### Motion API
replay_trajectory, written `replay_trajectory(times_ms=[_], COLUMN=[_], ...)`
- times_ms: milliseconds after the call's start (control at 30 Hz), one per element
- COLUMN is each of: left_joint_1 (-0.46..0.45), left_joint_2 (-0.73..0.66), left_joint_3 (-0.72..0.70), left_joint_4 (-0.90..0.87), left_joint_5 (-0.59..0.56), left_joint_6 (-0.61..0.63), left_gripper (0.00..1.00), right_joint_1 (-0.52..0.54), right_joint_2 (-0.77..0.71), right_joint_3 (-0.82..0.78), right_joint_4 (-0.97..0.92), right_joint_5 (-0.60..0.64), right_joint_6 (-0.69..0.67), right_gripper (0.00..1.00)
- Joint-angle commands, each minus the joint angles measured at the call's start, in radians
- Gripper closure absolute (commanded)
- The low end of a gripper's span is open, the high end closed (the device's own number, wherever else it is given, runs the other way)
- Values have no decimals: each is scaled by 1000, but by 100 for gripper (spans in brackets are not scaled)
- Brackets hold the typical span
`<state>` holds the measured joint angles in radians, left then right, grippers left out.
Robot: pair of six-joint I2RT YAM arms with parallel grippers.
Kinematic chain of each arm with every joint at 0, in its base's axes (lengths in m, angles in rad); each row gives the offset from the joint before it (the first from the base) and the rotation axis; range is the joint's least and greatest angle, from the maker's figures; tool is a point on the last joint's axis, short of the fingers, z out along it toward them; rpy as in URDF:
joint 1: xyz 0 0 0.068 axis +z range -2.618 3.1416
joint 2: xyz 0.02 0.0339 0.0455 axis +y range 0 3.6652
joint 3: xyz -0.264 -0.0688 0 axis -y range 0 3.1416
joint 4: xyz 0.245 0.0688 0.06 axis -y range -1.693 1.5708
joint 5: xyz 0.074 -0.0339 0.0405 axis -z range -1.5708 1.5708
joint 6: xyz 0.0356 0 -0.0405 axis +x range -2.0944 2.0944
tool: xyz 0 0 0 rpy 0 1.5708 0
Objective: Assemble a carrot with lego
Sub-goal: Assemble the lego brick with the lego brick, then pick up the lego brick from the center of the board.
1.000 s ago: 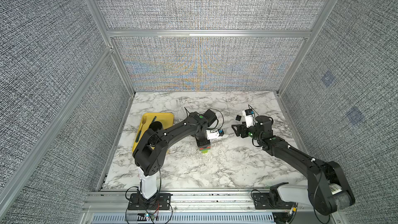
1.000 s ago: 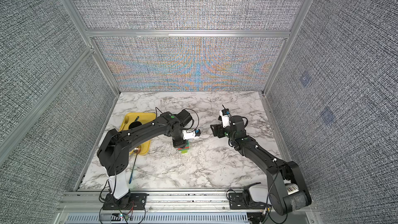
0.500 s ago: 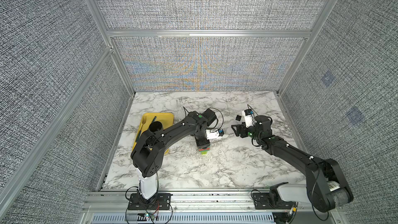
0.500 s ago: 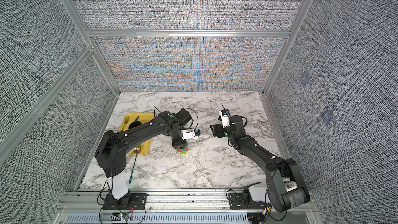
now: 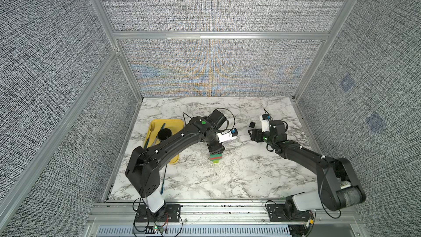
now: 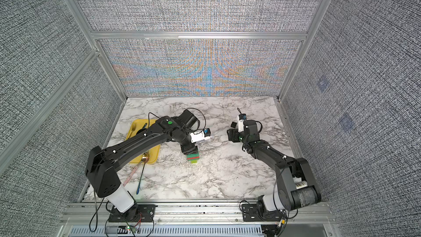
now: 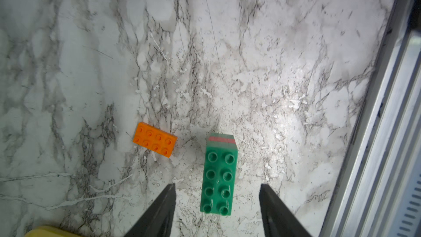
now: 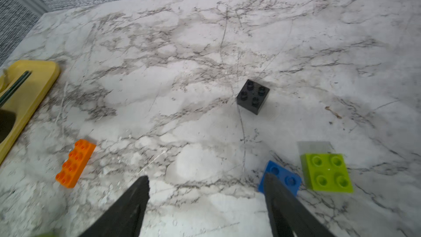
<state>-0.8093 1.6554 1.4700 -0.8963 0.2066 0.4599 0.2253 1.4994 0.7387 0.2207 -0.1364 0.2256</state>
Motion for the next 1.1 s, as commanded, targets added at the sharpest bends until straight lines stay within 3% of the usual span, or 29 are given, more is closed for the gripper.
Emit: replay_trajectory(times_ms=[0,200,533,1067], left_joint_1=[4,8,9,9], left_joint_2=[-50,-95,-161,-175], left_joint_3=[-17,2,-40,-45], left_joint_4=[116,141,160,160], left_joint_5=[37,-32,-97,-84], left_joint_6=[-94,-209,-238,-239], left_gripper=[38,38,38,38], right_joint_1=[2,0,-7,6], right_joint_2=[93,281,481,571], right_joint_3=[85,264,427,479], right_joint_4=[10,-54,-123,-169], right_joint_5=[87,212,236,277], right_joint_6=[80,157,208,219], right_gripper=[21,21,27,54])
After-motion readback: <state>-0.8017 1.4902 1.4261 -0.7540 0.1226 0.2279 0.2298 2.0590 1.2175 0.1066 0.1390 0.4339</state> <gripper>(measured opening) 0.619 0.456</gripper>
